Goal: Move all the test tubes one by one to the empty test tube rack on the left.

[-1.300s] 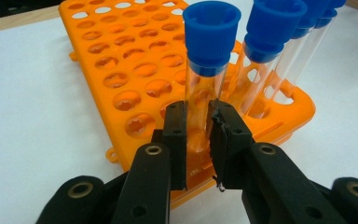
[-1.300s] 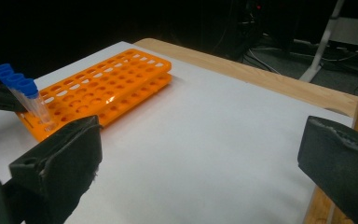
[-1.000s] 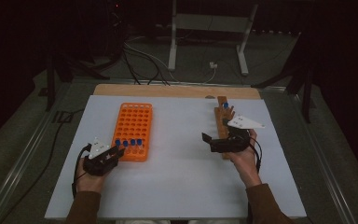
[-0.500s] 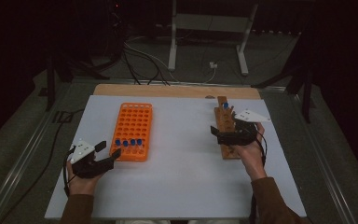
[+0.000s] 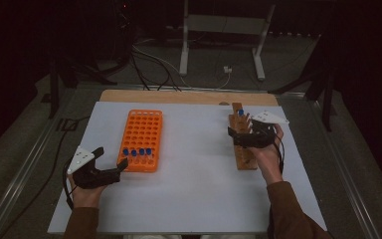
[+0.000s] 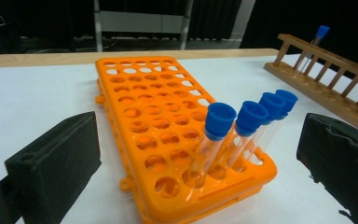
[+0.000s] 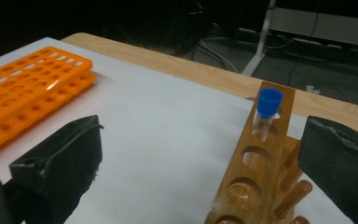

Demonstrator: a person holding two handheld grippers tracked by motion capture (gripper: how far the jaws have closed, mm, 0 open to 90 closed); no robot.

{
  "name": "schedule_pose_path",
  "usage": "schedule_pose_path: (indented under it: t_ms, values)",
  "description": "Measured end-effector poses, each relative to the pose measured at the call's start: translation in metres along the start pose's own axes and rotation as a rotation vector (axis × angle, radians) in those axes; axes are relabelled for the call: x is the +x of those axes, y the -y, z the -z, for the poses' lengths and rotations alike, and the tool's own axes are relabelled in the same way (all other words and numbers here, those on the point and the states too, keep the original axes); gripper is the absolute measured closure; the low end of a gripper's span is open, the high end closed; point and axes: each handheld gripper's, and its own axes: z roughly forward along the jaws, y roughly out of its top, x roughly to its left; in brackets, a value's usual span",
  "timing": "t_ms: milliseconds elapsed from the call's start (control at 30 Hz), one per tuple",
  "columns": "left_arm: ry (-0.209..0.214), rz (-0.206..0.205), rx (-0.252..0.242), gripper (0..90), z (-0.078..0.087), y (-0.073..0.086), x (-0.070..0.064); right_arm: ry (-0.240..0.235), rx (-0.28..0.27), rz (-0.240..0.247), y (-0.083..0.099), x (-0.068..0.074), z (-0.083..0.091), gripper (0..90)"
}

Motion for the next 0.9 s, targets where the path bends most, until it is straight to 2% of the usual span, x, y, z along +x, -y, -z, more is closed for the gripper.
schedule_pose_path:
  t_ms: [167,333,633,767,900]
  values:
    - [-0.007,0.001,-0.003,0.5,0.001,0.000,0.001,0.012,0.000,0.012,-0.006,0.000,-0.007,0.0]
    - [-0.013,0.011,-0.005,0.5,0.001,0.001,0.002,0.032,0.013,0.015,-0.009,-0.005,-0.017,0.8]
    - [-0.016,0.020,-0.001,0.5,0.000,0.002,0.003,0.063,0.064,-0.023,-0.005,-0.023,-0.035,7.6]
    - [-0.016,0.032,0.000,0.5,0.000,0.003,0.005,0.089,0.083,-0.041,-0.003,-0.032,-0.043,17.8]
    - [-0.018,0.034,0.002,0.5,0.000,0.003,0.006,0.115,0.086,-0.036,0.000,-0.038,-0.047,40.1]
